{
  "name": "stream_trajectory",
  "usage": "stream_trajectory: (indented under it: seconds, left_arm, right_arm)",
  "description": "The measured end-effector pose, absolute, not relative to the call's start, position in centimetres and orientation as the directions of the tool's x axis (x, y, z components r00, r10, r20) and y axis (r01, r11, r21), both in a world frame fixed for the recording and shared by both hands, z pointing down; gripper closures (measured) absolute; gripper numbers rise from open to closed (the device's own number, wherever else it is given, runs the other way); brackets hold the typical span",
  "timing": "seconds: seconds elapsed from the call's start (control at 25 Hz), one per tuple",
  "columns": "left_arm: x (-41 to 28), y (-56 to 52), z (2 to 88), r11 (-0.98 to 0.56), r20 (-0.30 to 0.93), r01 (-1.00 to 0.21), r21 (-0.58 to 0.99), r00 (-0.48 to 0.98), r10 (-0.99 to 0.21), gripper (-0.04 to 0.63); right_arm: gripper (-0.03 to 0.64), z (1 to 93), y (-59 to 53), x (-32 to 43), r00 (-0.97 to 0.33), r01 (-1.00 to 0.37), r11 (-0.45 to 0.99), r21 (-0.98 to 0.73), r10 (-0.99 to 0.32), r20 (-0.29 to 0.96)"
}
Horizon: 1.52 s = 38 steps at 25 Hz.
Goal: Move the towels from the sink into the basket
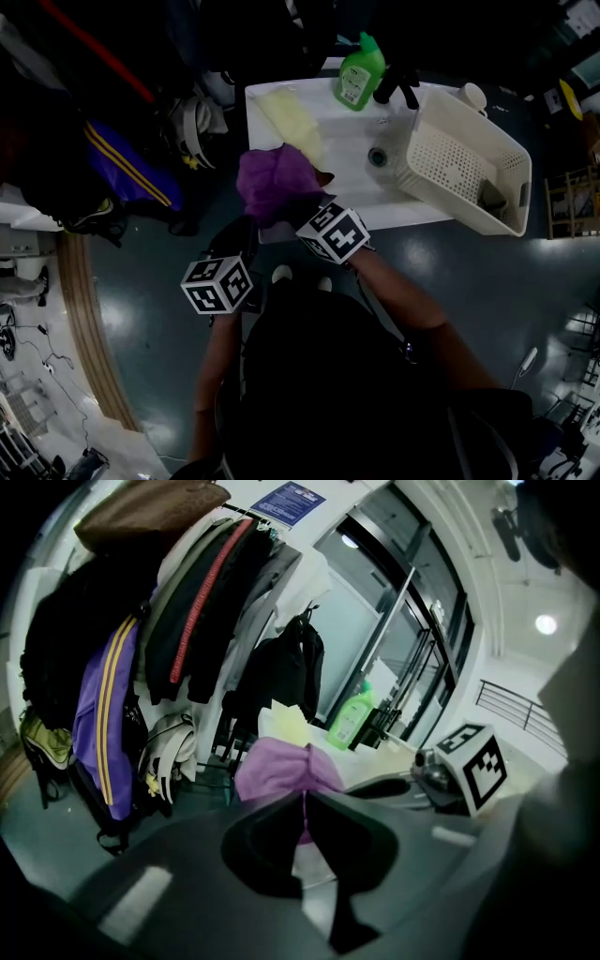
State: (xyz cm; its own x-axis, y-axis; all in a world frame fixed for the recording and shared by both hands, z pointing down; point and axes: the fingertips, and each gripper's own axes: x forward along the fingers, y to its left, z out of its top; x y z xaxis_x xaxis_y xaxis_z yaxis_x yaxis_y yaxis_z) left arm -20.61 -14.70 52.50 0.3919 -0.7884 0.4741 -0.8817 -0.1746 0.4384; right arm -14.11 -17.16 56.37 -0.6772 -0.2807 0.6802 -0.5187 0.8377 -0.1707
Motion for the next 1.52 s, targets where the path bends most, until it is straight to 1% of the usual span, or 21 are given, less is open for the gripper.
stream_trajectory:
  seconds: [0.32,0.72,1.52]
  left_arm:
    - [-19.6,-15.7,51.6,-0.214,0.461,-0.879,0.426,0.414,-0.785,0.592]
    - [-18.4,-17.4,49.1,-0.286,0.421,-0.872,0.397,0.449,-0.788,0.592]
    - [-13.6,-21.1,42.6,-0.458,0.311,-0.83,0.317,0.548,-0.777,0.592]
  right_arm:
    - [0.589,54.0,-18.2,-13.6,-0.718,-0.556,0.802,-0.218,-0.332,0.612]
    - [0.591,50.1,-19.5,-13.0,-0.749,-0.576,0.785,-0.228,-0.394,0.533]
    - [0.591,40.7,-22.6,-9.4,-0.747,-0.632,0.758,-0.159,-0.542,0.386]
